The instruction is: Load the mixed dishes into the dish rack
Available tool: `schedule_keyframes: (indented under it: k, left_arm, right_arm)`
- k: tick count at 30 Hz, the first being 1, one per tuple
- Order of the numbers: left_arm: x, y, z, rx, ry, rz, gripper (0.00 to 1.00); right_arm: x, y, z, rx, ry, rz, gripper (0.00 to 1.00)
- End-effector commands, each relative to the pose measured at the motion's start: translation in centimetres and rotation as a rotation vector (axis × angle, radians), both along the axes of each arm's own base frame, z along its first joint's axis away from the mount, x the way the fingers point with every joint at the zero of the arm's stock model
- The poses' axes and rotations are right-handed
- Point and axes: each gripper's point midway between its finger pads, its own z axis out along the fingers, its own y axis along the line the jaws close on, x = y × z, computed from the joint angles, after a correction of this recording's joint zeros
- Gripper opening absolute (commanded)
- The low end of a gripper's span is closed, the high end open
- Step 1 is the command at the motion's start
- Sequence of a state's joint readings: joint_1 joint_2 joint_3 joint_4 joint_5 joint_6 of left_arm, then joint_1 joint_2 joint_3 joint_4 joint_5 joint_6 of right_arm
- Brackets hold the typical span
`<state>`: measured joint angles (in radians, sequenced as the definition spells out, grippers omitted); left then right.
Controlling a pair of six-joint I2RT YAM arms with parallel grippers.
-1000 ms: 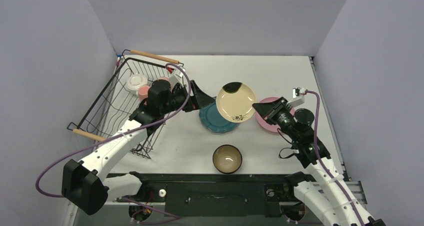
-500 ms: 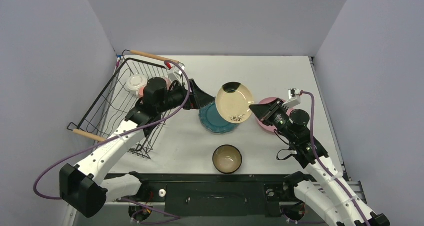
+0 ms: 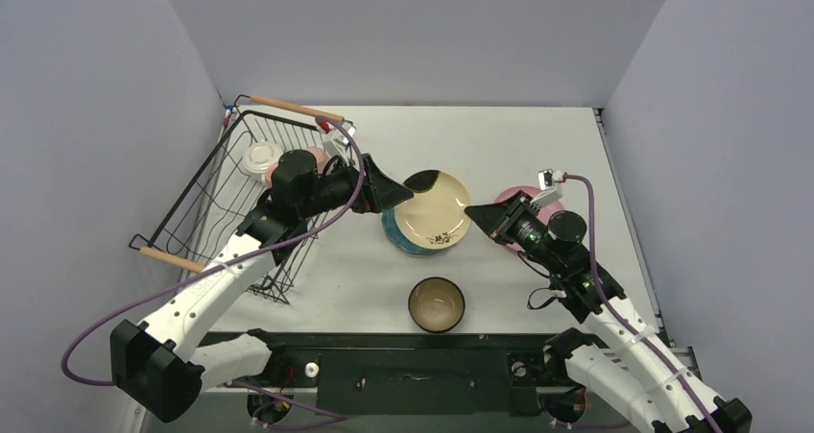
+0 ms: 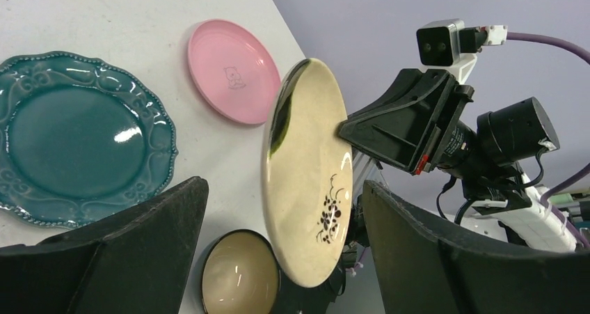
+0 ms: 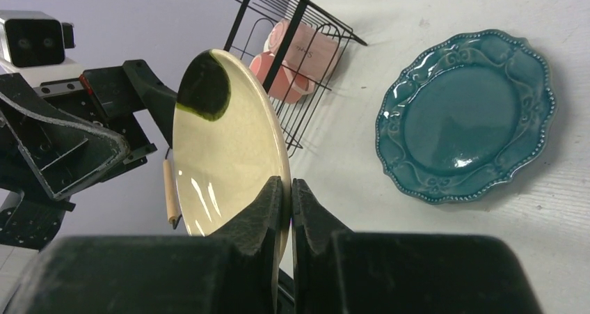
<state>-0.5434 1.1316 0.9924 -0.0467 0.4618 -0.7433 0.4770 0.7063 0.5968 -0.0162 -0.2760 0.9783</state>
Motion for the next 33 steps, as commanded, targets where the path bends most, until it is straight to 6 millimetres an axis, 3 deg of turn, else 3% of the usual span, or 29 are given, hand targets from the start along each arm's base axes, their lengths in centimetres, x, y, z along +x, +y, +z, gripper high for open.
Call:
schedule_keyframes:
  k: [1, 8, 11, 13, 15, 19, 21, 23, 25, 28, 33]
  left_arm:
    - [-0.6, -1.1, 1.5, -0.055, -0.034, -0.079, 0.73]
    - [-1.6, -0.3, 0.7, 0.055, -0.022, -0.107, 0.36]
    - [-1.9, 0.4, 0.0, 0.136, -0.031, -0.117, 0.09]
    - [-2.1, 1.1, 0.0, 0.187, -0.041, -0.106, 0.00]
    - [-2.4, 1.9, 0.5, 0.222, -0.074, -0.093, 0.00]
    - [-2.5, 4.5, 3.2, 0.306, -0.218, -0.016, 0.00]
    - [-2.6, 6.4, 4.8, 0.389, -0.317, 0.035, 0.00]
    - [-2.7, 8.5, 6.4, 0.481, -0.404, 0.078, 0.00]
    - [-2.3, 11.0, 7.9, 0.592, -0.465, 0.156, 0.00]
    - [-0.8, 16.6, 9.7, 0.827, -0.502, 0.373, 0.00]
    - [0.5, 25.8, 10.9, 1.246, -0.516, 0.729, 0.00]
  right_arm:
    - [-0.2, 1.3, 2.9, 0.054, -0.086, 0.034, 0.00]
    - [-0.5, 3.0, 2.5, 0.013, -0.097, 0.064, 0.00]
    - [-0.7, 3.4, 2.5, 0.001, -0.105, 0.073, 0.00]
    - [-0.9, 3.8, 2.6, -0.008, -0.115, 0.090, 0.00]
    - [-1.0, 4.0, 2.4, -0.023, -0.114, 0.105, 0.00]
    - [-0.6, 3.7, 1.7, -0.096, -0.093, 0.086, 0.33]
    - [-0.2, 2.5, 1.0, -0.185, -0.085, 0.042, 0.67]
    - [0.2, 1.0, 0.7, -0.289, -0.076, -0.007, 0.75]
    - [0.4, -0.6, 0.6, -0.386, -0.069, -0.054, 0.76]
    - [0.3, -2.8, 1.0, -0.481, -0.067, -0.116, 0.77]
    - [-0.2, -3.7, 0.5, -0.557, -0.081, -0.104, 0.76]
